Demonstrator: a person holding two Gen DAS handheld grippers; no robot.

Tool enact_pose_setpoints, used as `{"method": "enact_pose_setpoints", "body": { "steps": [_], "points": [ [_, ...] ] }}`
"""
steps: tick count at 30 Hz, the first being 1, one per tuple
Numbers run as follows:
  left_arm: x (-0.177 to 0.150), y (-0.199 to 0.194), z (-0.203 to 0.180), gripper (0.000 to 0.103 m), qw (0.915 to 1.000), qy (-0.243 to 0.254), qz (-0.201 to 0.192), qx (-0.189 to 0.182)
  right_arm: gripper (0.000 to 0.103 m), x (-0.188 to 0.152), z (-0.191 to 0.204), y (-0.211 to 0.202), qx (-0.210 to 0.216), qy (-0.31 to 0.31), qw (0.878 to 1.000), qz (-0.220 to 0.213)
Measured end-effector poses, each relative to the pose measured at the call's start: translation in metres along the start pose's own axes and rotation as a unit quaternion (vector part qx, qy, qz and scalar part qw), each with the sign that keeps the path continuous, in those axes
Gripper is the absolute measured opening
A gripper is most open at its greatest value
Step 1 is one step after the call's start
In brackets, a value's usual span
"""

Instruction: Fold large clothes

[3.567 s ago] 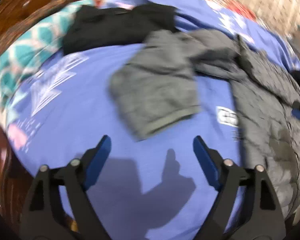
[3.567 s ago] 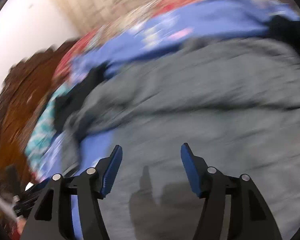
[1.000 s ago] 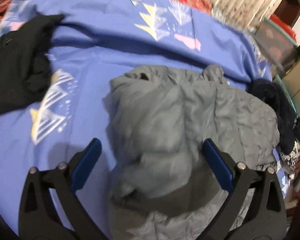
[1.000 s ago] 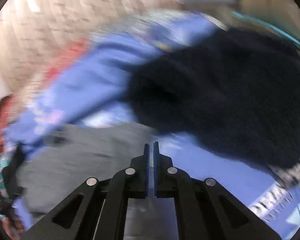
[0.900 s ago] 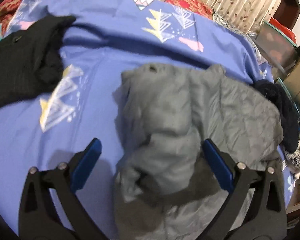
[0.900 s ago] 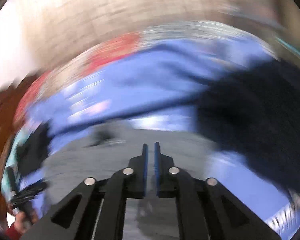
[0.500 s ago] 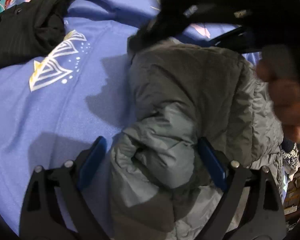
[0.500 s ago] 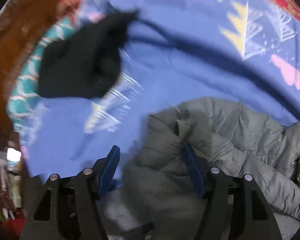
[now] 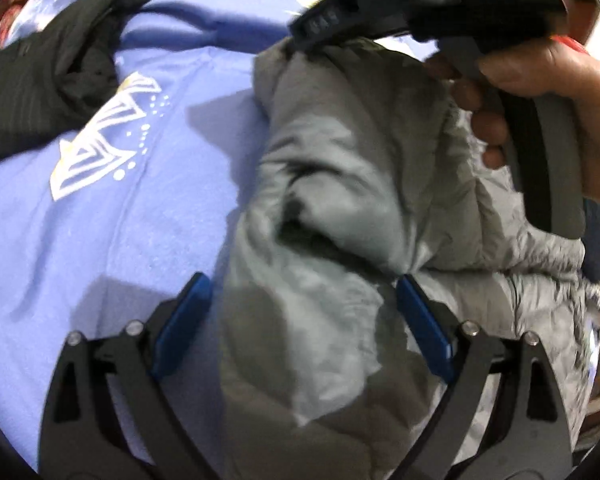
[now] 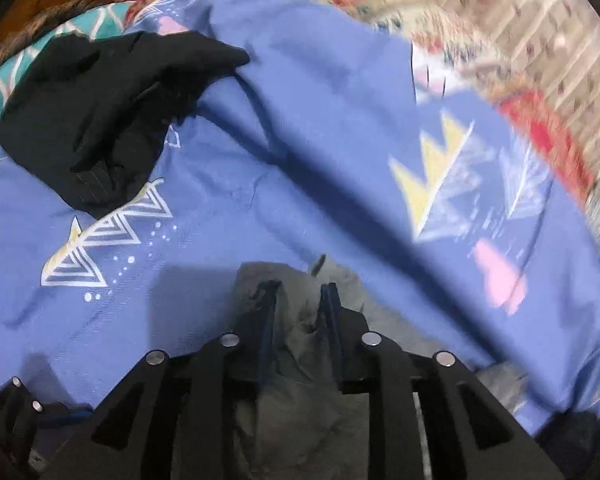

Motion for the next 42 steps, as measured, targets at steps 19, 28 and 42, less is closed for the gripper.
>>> {"method": "enact_pose_setpoints", "body": {
  "steps": [19,28,42],
  "points": [
    [0.071,0.035,0.018,0.02,0.9955,-0.092,0.016,-0.016,0.072,-0.091,-0.058,-0.064,0.084,0.255,0.962,-0.036],
    [0.06,0.03,0.036,0.018,0.9909,-0.133,0.018,-0.011,0.072,-0.086,-0.065,-0.123,0.061,0.229,0.964,-0.116],
    [0.051,0.051,0.025,0.028,0.996,-0.076,0.041,0.023,0.072,-0.217,-0.188,-0.129,-0.108,0.333,0.936,-0.03]
  ]
}}
Point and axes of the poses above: each gripper's, at about its wrist camera, not at the fingertips, and y roughly the way its jaws point, z to its left, x to its top, the point moved 10 cm from there along y, roughly the way its jaws point, and after that the axes turned 11 degrees about -z, right-handed, at the moved point
